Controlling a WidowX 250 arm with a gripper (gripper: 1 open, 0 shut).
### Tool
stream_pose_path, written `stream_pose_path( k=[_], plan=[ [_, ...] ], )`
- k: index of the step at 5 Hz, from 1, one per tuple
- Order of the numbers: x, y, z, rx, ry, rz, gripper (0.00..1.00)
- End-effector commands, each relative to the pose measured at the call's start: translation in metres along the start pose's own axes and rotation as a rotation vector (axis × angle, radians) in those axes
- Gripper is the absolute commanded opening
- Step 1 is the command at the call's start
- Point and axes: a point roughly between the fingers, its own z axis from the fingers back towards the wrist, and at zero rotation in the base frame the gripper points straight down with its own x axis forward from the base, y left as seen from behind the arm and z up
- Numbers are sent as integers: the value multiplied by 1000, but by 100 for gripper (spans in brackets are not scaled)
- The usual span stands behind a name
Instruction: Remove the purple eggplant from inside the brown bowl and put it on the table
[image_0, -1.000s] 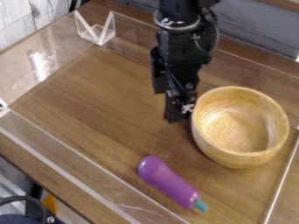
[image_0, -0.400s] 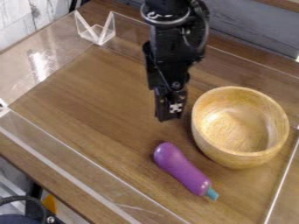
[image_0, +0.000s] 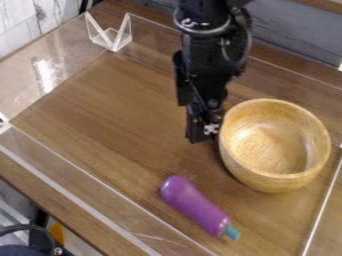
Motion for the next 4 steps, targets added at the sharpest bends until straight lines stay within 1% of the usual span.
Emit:
stream_pose_path(
  k=[1,3,4],
  plan=[
    [2,-4,3,35,-32,-2,100],
    [-10,-6,-1,46,-51,-30,100],
    [-2,-3,-1,47,-54,-19,100]
  ],
)
